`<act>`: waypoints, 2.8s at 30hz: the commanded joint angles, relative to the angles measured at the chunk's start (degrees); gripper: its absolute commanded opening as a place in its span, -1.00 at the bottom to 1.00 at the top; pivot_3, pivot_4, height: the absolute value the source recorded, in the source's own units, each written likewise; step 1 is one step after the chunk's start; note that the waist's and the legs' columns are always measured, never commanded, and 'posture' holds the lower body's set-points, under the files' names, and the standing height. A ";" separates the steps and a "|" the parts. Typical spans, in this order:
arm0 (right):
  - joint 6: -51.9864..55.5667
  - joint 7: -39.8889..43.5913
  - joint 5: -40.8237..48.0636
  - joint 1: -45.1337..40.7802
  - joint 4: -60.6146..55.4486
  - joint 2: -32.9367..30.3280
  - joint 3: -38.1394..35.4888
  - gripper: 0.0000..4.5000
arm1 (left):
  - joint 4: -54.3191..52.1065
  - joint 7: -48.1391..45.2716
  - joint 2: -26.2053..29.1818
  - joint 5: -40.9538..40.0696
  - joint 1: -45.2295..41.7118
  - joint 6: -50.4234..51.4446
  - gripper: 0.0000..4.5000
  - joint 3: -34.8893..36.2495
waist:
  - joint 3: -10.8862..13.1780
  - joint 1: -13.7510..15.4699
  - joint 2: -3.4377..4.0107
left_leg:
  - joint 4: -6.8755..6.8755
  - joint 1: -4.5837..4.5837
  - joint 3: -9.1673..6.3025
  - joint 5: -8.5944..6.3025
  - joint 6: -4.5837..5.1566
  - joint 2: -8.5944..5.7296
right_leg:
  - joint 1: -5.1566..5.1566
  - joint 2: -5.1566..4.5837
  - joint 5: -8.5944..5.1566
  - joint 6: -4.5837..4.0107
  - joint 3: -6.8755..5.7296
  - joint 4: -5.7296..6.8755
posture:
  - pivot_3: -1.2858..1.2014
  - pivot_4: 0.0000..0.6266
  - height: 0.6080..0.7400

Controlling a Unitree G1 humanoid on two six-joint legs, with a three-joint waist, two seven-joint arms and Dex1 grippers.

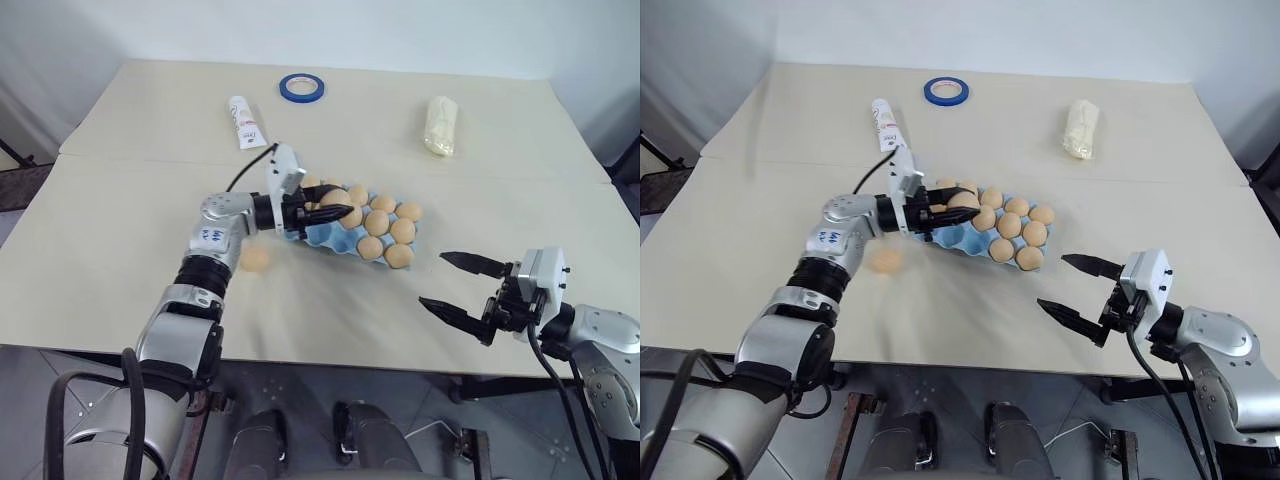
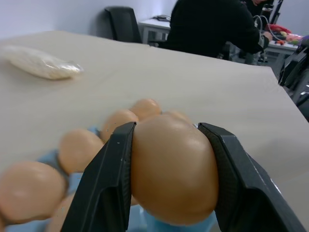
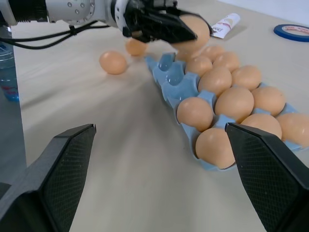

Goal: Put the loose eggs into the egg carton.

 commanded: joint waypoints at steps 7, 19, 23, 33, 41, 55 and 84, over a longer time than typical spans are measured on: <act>-0.69 -1.84 0.45 0.66 -2.51 0.03 -2.68 1.00 | 2.87 0.48 -2.83 2.97 -2.75 -3.03 -0.23 -0.35 | 0.00 0.02 -0.01 | 0.00 0.01 -0.01 0.00 0.00 0.00 | 0.01 0.01 0.00 0.00 -0.01 0.02 | 0.03 -0.52 1.00; -0.51 -1.84 -0.47 -1.39 -1.10 -0.12 -1.49 1.00 | -0.23 1.33 -2.16 3.17 -2.16 -0.60 0.99 0.72 | 0.00 -0.04 -0.01 | 0.01 0.02 -0.01 0.01 -0.01 -0.01 | 0.01 0.00 0.00 0.00 -0.01 0.05 | 0.03 -0.52 1.00; -0.33 -1.54 -0.61 -2.03 -0.85 -0.12 -1.20 1.00 | -3.91 -0.07 1.18 1.91 -0.18 -1.91 0.99 2.14 | 0.00 -0.09 0.00 | 0.00 0.03 -0.01 0.02 -0.03 0.01 | 0.00 0.01 0.00 0.00 0.00 0.07 | 0.03 -0.52 1.00; -0.11 0.61 0.10 -1.53 -0.77 -0.53 -1.25 1.00 | -25.41 -1.60 15.93 -4.40 12.81 7.36 0.99 9.01 | 0.01 -0.17 0.01 | 0.00 0.11 -0.01 0.06 -0.09 0.04 | 0.01 0.00 -0.01 -0.03 0.02 0.22 | 0.03 -0.52 1.00; 0.31 2.40 0.22 -2.81 0.82 -1.09 -1.18 1.00 | -42.72 2.52 23.53 -10.83 28.55 13.34 0.99 18.55 | 0.01 -0.03 0.01 | 0.04 0.14 -0.05 0.06 0.02 0.01 | 0.09 -0.13 -0.01 -0.03 0.00 0.22 | 0.03 -0.52 1.00; 0.55 7.59 0.92 -5.50 4.25 -1.45 -0.41 1.00 | -53.05 4.72 25.57 -16.67 55.26 13.59 0.99 29.04 | -0.01 0.07 0.04 | -0.05 0.21 -0.12 -0.11 -0.19 0.02 | 0.15 -0.20 -0.04 -0.19 -0.04 0.11 | 0.03 -0.52 1.00; 0.69 5.08 -0.28 -4.90 3.09 -0.85 -0.52 1.00 | -39.98 20.63 16.95 -1.70 32.89 21.05 0.99 3.12 | -0.01 0.04 0.04 | -0.10 0.11 -0.09 -0.01 0.05 0.02 | 0.12 -0.09 0.01 -0.10 -0.04 -0.02 | 0.03 -0.52 1.00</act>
